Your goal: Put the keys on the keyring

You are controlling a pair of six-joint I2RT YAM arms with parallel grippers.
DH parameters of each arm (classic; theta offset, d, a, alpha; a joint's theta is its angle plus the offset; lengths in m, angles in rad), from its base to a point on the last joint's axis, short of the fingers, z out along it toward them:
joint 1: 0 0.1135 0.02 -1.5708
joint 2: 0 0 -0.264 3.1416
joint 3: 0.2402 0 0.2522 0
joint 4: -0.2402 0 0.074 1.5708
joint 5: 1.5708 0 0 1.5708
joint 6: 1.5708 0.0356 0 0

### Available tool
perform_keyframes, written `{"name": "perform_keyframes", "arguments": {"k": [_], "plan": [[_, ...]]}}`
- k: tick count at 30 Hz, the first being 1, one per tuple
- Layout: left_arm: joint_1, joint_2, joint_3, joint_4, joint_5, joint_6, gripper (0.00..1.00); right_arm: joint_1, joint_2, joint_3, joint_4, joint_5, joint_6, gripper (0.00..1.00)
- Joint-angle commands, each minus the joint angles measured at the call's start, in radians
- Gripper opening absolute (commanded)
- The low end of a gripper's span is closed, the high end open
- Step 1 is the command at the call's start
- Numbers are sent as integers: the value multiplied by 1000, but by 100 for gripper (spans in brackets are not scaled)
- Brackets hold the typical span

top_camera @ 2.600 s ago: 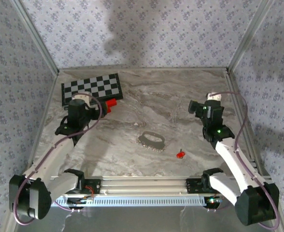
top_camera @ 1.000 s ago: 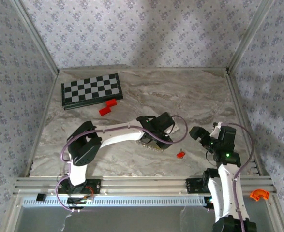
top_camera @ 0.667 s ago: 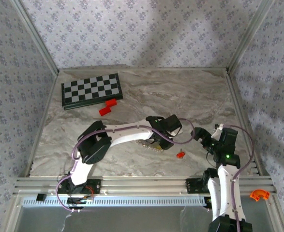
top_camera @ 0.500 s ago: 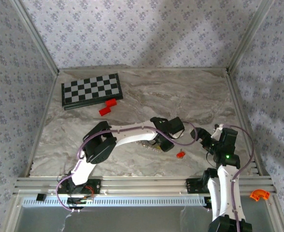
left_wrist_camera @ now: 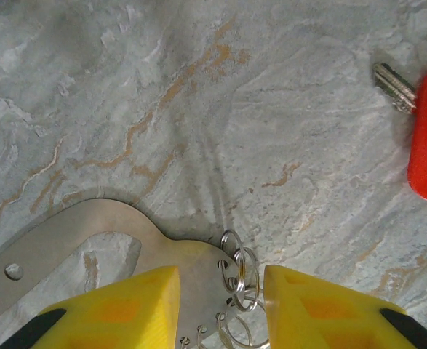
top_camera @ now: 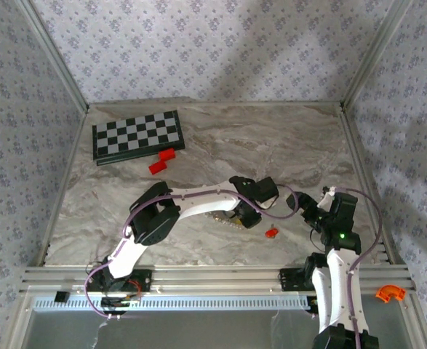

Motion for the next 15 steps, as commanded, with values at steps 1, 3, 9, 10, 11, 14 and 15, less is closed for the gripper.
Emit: {"name": "perform_keyframes", "arguments": {"k": [1, 3, 9, 10, 11, 14, 15], "plan": [[-6, 18, 29, -19, -19, 16, 35, -5, -9, 0, -4, -11, -4, 92], [-6, 20, 29, -17, -23, 15, 34, -5, -8, 0, -4, -9, -3, 92], [-5, 25, 33, -9, -24, 12, 30, -6, -9, 0, -6, -8, -4, 92], [-4, 23, 34, -9, -22, 11, 30, -5, -10, 0, -8, -9, -4, 92], [-5, 20, 35, -7, -18, 10, 30, -5, -12, 0, -7, -9, -3, 92], [-3, 5, 27, 5, 3, 6, 31, -5, -11, 2, -9, -8, -3, 92], [1, -1, 23, 12, 13, 4, 31, -5, -11, 2, -9, -8, -3, 92]]}}
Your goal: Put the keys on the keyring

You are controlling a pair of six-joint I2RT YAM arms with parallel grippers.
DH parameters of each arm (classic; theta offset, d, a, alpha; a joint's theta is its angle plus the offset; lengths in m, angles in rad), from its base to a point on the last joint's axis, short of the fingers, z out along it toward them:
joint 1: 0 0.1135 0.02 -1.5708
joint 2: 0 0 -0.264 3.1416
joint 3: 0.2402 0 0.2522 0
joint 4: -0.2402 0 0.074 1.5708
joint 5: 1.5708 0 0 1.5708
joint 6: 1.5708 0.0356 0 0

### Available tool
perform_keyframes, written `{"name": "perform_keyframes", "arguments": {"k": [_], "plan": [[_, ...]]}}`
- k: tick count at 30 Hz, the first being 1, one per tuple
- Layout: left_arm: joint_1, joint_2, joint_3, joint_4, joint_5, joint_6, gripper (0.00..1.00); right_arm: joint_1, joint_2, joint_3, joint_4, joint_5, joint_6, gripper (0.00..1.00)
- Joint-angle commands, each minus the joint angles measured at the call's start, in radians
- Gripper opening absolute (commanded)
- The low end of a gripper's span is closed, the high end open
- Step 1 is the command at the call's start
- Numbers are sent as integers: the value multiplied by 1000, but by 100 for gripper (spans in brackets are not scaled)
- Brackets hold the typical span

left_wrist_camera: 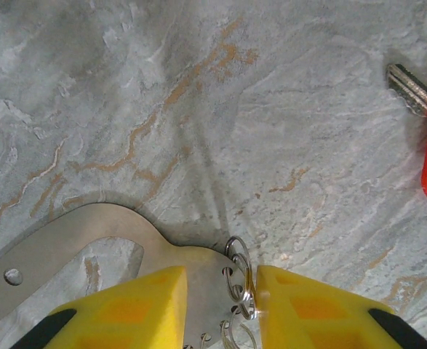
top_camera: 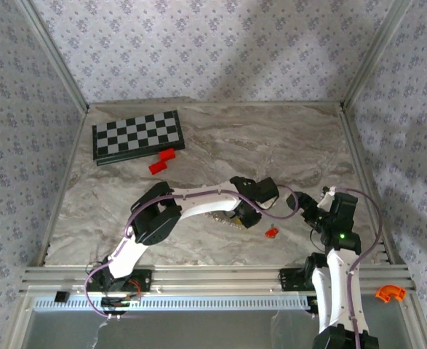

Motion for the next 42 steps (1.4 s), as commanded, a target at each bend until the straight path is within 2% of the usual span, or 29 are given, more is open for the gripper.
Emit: {"name": "perform_keyframes", "arguments": {"k": [1, 32, 42], "plan": [[2, -17, 15, 14, 27, 2, 31, -5, -9, 2, -9, -8, -5, 92], [34, -38, -36, 37, 52, -6, 21, -5, -11, 10, -14, -2, -8, 91], [79, -83, -78, 96, 156, -65, 19, -5, -11, 14, -20, -3, -10, 92]]}}
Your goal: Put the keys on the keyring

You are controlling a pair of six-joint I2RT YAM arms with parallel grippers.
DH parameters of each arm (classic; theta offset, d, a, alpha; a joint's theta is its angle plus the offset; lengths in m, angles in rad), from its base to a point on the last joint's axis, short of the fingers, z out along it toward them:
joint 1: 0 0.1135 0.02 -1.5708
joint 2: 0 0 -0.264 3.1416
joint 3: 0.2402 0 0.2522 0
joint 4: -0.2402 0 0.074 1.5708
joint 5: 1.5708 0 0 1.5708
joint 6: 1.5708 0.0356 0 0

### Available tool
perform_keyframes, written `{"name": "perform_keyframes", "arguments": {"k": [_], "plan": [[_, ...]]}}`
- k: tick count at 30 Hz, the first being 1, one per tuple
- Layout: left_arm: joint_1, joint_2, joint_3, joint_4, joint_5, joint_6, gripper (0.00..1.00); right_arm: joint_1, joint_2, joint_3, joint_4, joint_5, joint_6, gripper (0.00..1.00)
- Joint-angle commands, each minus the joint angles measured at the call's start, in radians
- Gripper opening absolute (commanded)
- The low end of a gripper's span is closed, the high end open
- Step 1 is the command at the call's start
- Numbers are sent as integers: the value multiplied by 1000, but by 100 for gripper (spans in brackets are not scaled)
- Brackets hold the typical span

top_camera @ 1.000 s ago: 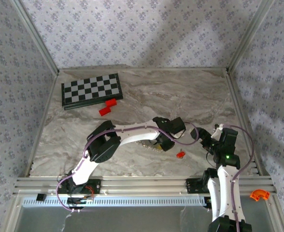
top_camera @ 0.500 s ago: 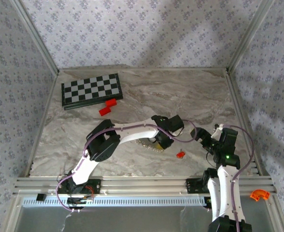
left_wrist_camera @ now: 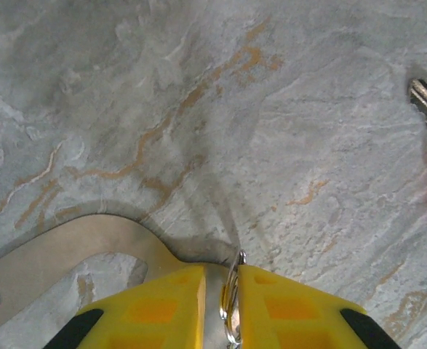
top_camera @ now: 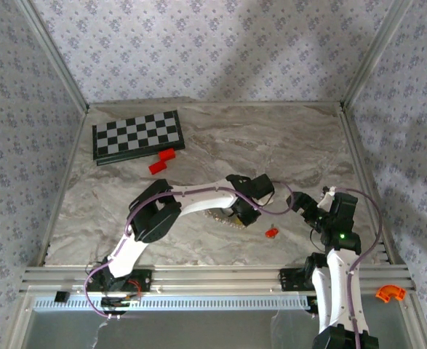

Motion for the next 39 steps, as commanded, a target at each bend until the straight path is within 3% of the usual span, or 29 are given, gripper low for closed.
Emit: {"name": "perform_keyframes", "arguments": {"k": [1, 11, 19, 39], "plan": [[27, -70, -16, 50, 66, -38, 19, -5, -11, 14, -19, -3, -10, 92], [46, -92, -39, 66, 90, -55, 20, -5, -13, 15, -22, -1, -13, 91], [47, -114, -85, 70, 71, -57, 26, -5, -13, 14, -21, 0, -16, 91], [39, -140, -130, 87, 90, -62, 25, -4, -14, 17, -25, 3, -19, 91]]}}
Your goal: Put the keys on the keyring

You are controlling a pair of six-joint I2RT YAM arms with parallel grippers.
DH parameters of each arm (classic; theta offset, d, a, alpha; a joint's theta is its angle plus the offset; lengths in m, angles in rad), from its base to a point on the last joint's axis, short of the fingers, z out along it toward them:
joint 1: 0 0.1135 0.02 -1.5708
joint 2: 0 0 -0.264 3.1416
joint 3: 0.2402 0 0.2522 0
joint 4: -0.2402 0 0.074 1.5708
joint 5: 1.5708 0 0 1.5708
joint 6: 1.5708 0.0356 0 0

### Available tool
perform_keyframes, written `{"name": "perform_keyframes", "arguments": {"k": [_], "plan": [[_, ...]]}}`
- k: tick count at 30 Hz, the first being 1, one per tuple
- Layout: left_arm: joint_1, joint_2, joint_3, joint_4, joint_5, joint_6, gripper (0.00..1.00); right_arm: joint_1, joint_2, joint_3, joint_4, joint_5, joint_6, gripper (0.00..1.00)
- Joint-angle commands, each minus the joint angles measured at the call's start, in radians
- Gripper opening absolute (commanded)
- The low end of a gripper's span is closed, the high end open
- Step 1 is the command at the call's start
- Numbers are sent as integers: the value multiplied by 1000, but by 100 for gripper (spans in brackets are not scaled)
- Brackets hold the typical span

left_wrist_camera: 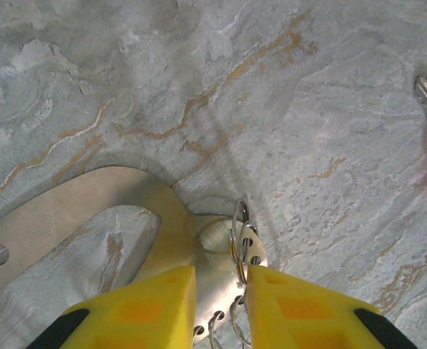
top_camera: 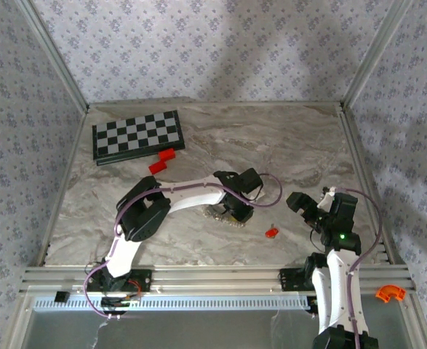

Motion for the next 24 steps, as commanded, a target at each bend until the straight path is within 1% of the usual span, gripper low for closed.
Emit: {"name": "perform_keyframes", "arguments": {"k": [1, 13, 21, 24], "plan": [[-7, -61, -19, 16, 24, -16, 25, -5, -8, 17, -16, 2, -17, 91], [-39, -71, -43, 38, 32, -50, 27, -5, -8, 22, -21, 5, -19, 91], [-44, -61, -40, 45, 32, -54, 36, -5, -6, 37, -30, 14, -24, 91], [-44, -60, -42, 45, 13, -54, 40, -5, -5, 43, -31, 15, -25, 91]]}}
